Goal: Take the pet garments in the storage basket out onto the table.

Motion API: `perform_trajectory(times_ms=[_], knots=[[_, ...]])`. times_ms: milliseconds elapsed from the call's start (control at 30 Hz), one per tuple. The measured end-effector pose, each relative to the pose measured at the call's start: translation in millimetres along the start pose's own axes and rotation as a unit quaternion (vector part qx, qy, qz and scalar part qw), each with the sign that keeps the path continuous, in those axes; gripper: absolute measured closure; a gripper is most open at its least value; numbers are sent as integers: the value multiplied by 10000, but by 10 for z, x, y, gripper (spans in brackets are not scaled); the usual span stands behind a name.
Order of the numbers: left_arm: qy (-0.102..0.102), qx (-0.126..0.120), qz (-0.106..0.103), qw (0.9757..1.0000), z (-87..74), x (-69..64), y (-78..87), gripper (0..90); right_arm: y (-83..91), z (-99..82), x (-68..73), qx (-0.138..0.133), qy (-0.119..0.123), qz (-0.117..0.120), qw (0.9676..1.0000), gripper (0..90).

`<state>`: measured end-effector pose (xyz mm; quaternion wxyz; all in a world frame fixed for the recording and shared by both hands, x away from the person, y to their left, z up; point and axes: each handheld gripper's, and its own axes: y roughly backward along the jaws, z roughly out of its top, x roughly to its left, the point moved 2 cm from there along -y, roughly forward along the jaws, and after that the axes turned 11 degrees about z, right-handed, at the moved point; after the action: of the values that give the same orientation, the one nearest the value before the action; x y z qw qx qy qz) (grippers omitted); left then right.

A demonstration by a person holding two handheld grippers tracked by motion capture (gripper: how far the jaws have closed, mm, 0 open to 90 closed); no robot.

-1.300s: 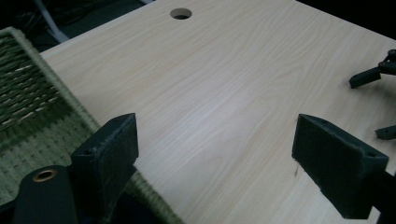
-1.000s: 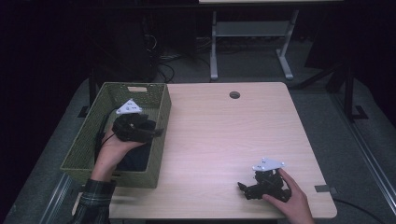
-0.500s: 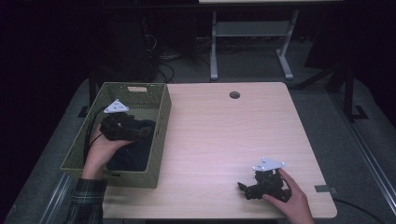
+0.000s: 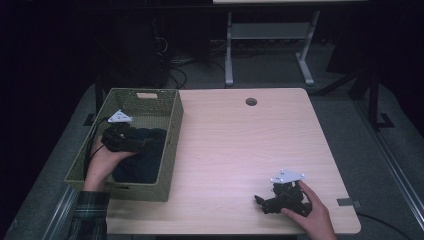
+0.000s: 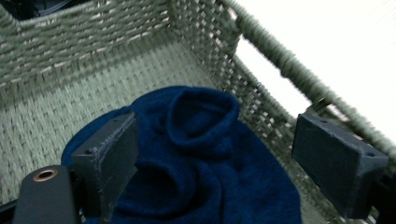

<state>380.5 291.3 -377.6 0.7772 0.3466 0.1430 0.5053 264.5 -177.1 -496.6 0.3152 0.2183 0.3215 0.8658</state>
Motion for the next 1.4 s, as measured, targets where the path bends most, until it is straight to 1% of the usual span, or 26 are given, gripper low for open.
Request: perform_trajectory(times_ms=[133, 167, 200, 267, 400, 500, 667, 733, 767, 833, 900, 967, 1000, 1033, 1067, 1100, 1133, 1267, 1400], knots=[[-17, 163, 18, 9999, -54, 22, -57, 144, 0, 0, 0, 1, -2, 2, 10000, 0], [7, 202, 20, 9998, -65, 23, -70, 144, 0, 0, 0, 1, -3, 0, 10000, 0], [-37, 233, 27, 9997, -77, 29, -81, 144, 0, 0, 0, 1, -1, 3, 10000, 0], [8, 286, -9, 9996, -103, 32, -108, 144, 0, 0, 0, 0, -2, 0, 10000, 0], [-18, 428, -32, 9991, -153, 44, -165, 144, 0, 0, 0, 0, -2, 1, 10000, 0], [-56, 563, -65, 9984, -191, 47, -208, 144, 0, 0, 1, 1, -5, 2, 10000, 0], [-59, 697, -99, 9975, -243, 52, -268, 143, 0, 0, 1, -1, -3, 2, 10000, 0], [-113, 785, -87, 9968, -254, 49, -290, 143, 0, 0, 0, -1, 2, 1, 10000, 0], [-116, 817, -113, 9965, -259, 45, -299, 143, 0, 0, 0, -2, 1, 1, 10000, 0], [-95, 816, -150, 9965, -276, 41, -319, 143, 0, 0, 1, -1, -2, 0, 10000, 0], [-119, 891, -143, 9959, -298, 38, -346, 143, 0, 0, 0, -1, 1, 3, 10000, 0], [-154, 993, -156, 9948, -317, 27, -379, 143, 0, 0, 0, -2, 4, 3, 10000, 0], [-219, 1062, -115, 9940, -325, 12, -396, 142, 0, 0, 0, -1, 3, 2, 10000, 0], [-289, 1095, -95, 9935, -328, 1, -406, 142, 0, 0, 0, -2, 4, 2, 10000, 0], [-289, 1095, -95, 9935, -328, 1, -406, 142, 0, 0, 0, -2, 4, 2, 10000, 0], [-433, 1224, -77, 9915, -339, -34, -439, 141, 0, 0, 0, -2, 4, 3, 10000, 0], [-503, 1315, -66, 9900, -346, -45, -455, 141, 0, 0, 0, -2, 5, 3, 10000, 0], [-605, 1535, -94, 9863, -382, -88, -506, 142, 0, 0, 0, -2, 4, 2, 10000, 0], [-711, 1702, -30, 9828, -401, -116, -537, 143, 0, 0, 0, -1, 3, 3, 10000, 0]])
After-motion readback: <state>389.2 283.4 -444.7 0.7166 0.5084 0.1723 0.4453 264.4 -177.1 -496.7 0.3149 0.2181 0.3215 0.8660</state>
